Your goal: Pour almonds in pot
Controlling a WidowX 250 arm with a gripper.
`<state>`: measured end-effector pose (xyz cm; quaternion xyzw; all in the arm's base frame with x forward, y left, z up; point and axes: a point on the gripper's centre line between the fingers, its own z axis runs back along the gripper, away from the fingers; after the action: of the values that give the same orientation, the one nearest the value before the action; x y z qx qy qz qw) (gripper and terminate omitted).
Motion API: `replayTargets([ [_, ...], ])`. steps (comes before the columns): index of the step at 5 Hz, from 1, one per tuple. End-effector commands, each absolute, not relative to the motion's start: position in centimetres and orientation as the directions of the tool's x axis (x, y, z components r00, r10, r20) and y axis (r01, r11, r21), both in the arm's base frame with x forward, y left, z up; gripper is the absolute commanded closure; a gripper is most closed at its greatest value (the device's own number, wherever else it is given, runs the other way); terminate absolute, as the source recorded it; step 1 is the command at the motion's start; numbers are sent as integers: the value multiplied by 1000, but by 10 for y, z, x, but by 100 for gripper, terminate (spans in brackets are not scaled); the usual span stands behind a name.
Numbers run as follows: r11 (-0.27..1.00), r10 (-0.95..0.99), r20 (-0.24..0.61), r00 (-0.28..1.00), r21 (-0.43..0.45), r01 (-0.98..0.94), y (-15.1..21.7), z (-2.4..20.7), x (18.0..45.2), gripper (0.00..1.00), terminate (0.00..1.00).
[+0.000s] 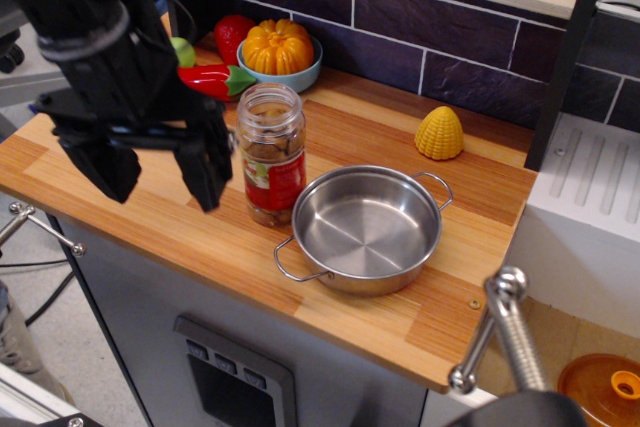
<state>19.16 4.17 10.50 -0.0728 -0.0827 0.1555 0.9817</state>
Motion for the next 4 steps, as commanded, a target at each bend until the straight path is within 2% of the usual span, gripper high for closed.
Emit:
replayTargets([
  [1,736,626,-109,772,-247,-631,65,136,229,0,0],
  [2,606,692,-370,620,-169,-777,81,128,249,0,0],
  [3,486,721,-537,438,-60,-872,98,113,268,0,0],
  [4,448,747,-526,407,-54,-892,100,107,275,0,0],
])
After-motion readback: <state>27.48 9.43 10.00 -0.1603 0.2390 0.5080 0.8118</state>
